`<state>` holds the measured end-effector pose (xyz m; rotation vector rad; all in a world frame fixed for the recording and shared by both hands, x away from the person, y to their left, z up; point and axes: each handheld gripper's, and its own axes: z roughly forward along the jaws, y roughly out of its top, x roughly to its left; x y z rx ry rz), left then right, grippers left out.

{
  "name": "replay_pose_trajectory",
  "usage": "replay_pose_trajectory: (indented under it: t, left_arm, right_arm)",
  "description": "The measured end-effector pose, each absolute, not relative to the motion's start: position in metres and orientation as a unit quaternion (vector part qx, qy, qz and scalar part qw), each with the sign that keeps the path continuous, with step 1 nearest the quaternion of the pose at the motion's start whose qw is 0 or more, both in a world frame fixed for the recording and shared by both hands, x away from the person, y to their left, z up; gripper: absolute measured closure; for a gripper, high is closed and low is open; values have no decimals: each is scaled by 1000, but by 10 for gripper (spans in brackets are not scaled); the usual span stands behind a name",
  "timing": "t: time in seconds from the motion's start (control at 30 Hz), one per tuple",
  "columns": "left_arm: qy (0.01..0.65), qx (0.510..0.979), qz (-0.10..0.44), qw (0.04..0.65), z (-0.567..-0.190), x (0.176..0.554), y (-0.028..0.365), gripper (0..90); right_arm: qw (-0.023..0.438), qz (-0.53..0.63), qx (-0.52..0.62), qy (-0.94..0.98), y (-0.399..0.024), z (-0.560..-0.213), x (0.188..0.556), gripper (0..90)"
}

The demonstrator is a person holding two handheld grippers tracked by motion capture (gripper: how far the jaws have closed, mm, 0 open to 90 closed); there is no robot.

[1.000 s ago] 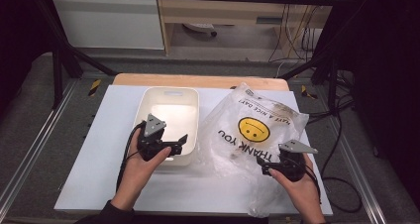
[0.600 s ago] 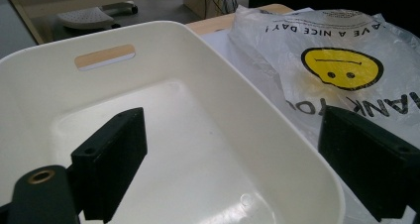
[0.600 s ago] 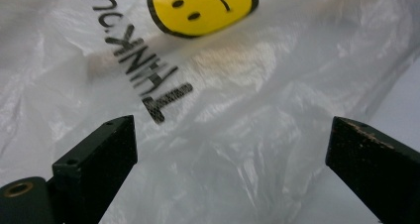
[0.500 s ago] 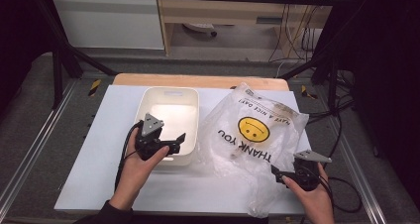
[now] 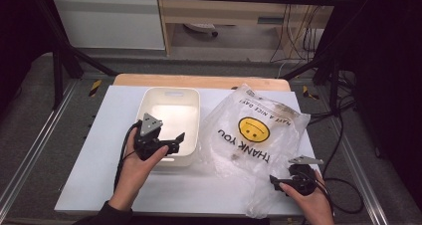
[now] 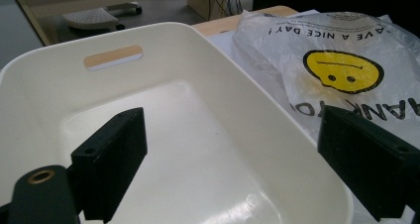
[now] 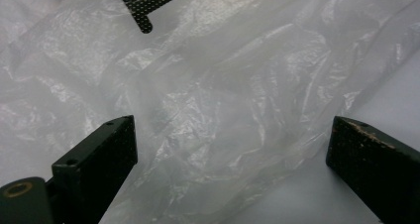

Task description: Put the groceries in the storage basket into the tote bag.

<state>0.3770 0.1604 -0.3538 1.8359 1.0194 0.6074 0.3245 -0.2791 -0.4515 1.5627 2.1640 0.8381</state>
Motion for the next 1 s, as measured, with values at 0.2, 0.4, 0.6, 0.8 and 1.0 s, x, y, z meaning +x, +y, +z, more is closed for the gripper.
replay_pose_trajectory:
  t: [0.2, 0.4, 0.6, 0.8, 1.0]
  left_arm:
    - [421, 741, 247, 461, -353, 379, 165, 119]
    - [425, 738, 246, 462, -353, 380, 167, 121]
    - [424, 739, 244, 462, -353, 380, 165, 121]
    - [422, 741, 244, 462, -352, 380, 165, 121]
    - [420, 740, 247, 464, -348, 378, 166, 122]
  right_arm:
    - [189, 278, 522, 784, -266, -452, 325, 161]
    - [192, 296, 501, 790, -262, -449, 323, 472]
    - [189, 306, 481, 800, -258, -448, 325, 810]
    - [172, 309, 478, 804, -260, -446, 327, 900]
    - [187, 295, 500, 792, -286, -441, 322, 900]
